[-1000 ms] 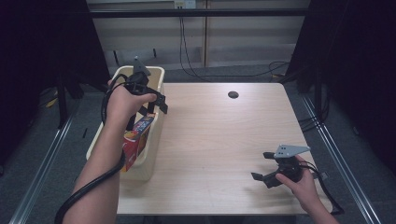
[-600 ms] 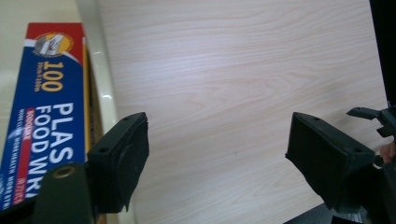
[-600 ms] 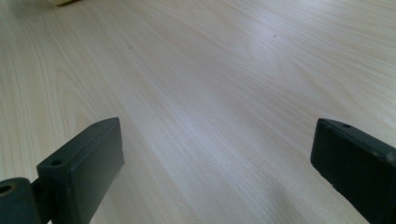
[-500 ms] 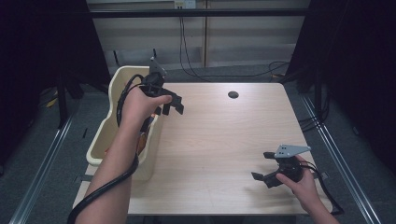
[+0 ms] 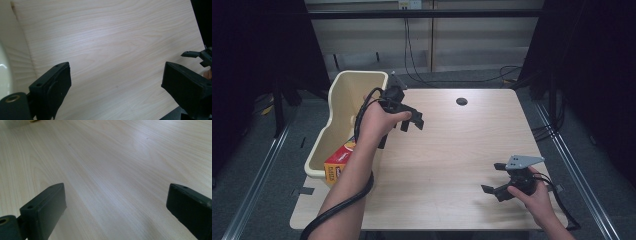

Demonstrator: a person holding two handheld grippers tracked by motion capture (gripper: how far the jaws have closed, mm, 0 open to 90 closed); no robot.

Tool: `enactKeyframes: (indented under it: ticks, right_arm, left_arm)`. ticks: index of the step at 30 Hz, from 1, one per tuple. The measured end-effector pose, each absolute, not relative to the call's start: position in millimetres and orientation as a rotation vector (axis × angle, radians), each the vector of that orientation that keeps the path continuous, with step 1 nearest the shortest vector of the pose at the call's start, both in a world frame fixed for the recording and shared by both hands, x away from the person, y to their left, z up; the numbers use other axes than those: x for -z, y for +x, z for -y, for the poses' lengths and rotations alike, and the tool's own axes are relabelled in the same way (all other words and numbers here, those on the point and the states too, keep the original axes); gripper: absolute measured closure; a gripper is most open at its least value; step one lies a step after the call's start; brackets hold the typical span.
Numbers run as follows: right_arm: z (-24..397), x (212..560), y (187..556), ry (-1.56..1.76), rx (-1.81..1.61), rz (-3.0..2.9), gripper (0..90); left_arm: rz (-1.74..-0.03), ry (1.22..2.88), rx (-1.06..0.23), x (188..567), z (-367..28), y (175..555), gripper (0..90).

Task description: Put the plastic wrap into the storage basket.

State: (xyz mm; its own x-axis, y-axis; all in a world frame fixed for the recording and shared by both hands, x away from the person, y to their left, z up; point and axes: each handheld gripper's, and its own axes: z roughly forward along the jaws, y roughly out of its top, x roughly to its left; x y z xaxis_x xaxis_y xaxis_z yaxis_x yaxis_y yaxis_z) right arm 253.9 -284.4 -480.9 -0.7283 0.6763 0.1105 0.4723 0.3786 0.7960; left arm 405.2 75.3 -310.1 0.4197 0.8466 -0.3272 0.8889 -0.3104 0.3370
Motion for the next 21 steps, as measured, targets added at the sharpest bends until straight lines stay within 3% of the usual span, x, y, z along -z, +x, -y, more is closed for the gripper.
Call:
enactKeyframes:
  ticks: [21]
  right_arm:
    - [286, 485, 256, 1.027, -1.244, -2.405, 2.6]
  left_arm:
    - [-1.357, 2.275, 0.143, 346, -51, 393, 9.0]
